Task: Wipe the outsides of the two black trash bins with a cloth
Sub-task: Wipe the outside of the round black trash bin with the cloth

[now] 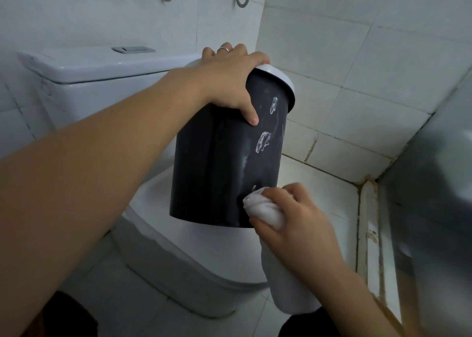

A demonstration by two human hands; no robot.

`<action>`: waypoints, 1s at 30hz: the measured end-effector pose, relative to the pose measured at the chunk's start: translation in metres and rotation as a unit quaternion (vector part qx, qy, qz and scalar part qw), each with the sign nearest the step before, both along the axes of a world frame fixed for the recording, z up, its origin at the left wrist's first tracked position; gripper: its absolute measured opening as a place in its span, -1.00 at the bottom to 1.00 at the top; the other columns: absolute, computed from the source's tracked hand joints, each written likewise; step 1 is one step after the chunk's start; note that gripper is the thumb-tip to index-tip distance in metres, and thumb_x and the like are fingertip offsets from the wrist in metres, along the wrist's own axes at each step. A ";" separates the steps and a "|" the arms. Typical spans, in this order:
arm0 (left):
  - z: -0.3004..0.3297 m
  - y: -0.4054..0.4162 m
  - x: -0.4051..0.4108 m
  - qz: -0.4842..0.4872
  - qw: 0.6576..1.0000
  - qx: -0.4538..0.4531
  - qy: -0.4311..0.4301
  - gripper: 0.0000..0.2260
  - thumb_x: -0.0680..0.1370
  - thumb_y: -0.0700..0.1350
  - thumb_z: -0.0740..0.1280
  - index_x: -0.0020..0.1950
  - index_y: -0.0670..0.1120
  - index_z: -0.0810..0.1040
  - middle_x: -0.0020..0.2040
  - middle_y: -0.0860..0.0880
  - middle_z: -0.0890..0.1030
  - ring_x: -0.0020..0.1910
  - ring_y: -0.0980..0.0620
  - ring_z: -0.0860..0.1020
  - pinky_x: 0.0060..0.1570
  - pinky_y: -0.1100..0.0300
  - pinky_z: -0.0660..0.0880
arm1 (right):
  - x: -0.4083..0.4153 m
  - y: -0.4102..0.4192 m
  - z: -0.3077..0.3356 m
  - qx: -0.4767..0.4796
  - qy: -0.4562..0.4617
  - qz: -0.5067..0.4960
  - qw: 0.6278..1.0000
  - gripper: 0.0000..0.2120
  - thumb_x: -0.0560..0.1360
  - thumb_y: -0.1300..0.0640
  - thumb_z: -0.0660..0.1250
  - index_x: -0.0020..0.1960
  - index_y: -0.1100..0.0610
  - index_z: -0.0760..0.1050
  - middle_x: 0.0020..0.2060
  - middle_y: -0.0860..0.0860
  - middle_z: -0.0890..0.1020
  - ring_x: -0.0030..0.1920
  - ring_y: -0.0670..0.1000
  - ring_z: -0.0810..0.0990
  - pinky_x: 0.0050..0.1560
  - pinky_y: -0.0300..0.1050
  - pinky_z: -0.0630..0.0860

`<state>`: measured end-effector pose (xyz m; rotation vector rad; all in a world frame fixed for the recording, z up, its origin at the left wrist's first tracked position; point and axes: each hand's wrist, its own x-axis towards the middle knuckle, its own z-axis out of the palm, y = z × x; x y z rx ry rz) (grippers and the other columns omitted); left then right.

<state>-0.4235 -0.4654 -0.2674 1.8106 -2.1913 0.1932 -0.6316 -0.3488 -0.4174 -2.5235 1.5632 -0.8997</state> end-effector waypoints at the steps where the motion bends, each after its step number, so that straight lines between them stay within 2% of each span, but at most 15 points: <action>1: 0.000 0.000 -0.001 -0.002 1.000 -0.001 -0.002 -0.03 0.17 0.28 0.59 0.48 0.20 0.22 0.30 -0.01 0.36 0.37 -0.12 0.27 0.30 -0.09 0.20 | -0.002 0.001 -0.001 0.005 0.000 0.000 1.000 -0.69 0.39 -0.20 0.36 0.11 -0.24 0.46 -0.02 -0.18 0.45 -0.13 -0.04 0.56 -0.32 -0.16 0.44; 8: 0.001 -0.001 -0.005 0.002 1.000 -0.004 -0.008 -0.04 0.16 0.29 0.58 0.47 0.18 0.23 0.30 -0.03 0.36 0.36 -0.14 0.28 0.28 -0.10 0.20 | 0.009 -0.018 0.017 -0.024 -0.032 -0.026 0.999 -0.72 0.41 -0.17 0.35 0.10 -0.15 0.49 0.00 -0.11 0.44 -0.12 0.01 0.55 -0.25 -0.06 0.52; 17: 0.000 -0.001 0.008 0.011 1.000 0.006 0.015 -0.05 0.15 0.29 0.59 0.45 0.21 0.24 0.27 -0.01 0.37 0.37 -0.12 0.27 0.29 -0.09 0.19 | -0.005 0.012 -0.012 0.003 0.020 0.001 1.000 -0.67 0.38 -0.22 0.33 0.11 -0.23 0.42 -0.02 -0.15 0.44 -0.20 0.02 0.56 -0.36 -0.16 0.40; 20: 0.001 -0.002 0.007 0.015 1.000 0.008 0.017 -0.05 0.16 0.28 0.59 0.47 0.21 0.24 0.29 -0.02 0.37 0.38 -0.14 0.26 0.31 -0.11 0.19 | -0.004 0.006 -0.007 0.004 0.019 -0.004 1.000 -0.69 0.40 -0.22 0.34 0.12 -0.22 0.45 0.01 -0.15 0.44 -0.15 0.01 0.55 -0.32 -0.16 0.39; 26: 0.002 -0.004 0.008 0.029 0.999 0.011 0.009 -0.04 0.17 0.29 0.58 0.48 0.20 0.23 0.32 -0.06 0.36 0.40 -0.16 0.26 0.32 -0.15 0.19 | 0.009 -0.017 0.010 -0.015 -0.027 -0.013 0.999 -0.72 0.43 -0.17 0.33 0.12 -0.16 0.49 0.03 -0.09 0.46 -0.13 0.01 0.55 -0.27 -0.07 0.51; 30: 0.001 -0.004 0.015 0.036 0.999 0.017 0.015 -0.03 0.17 0.30 0.58 0.49 0.20 0.21 0.33 -0.06 0.36 0.41 -0.17 0.25 0.33 -0.15 0.18 | 0.002 0.000 -0.001 -0.014 0.008 0.006 1.000 -0.73 0.41 -0.19 0.34 0.09 -0.20 0.46 -0.02 -0.14 0.44 -0.22 -0.04 0.49 -0.38 -0.17 0.39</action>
